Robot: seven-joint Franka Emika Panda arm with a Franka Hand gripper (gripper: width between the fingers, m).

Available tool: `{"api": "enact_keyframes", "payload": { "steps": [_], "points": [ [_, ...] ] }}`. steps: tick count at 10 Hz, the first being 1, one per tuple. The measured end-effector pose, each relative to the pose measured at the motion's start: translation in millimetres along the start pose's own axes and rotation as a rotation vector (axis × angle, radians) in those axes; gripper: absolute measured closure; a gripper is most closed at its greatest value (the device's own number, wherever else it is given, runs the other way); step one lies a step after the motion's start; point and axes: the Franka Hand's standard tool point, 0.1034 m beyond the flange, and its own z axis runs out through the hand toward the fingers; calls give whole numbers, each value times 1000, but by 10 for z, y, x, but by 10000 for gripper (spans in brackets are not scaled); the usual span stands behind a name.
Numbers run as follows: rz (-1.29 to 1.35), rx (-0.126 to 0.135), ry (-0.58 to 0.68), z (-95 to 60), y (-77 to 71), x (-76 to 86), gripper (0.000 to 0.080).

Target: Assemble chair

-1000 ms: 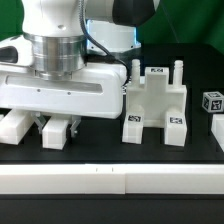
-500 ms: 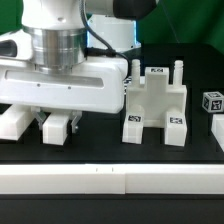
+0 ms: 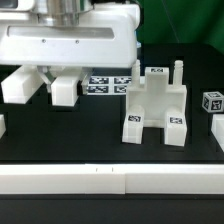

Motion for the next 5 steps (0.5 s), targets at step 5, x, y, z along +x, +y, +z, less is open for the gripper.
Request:
{"api": "enact_keyframes", "payload": {
  "steps": [5],
  "points": [
    [14, 8, -19, -34, -33, -49, 511]
  ]
}}
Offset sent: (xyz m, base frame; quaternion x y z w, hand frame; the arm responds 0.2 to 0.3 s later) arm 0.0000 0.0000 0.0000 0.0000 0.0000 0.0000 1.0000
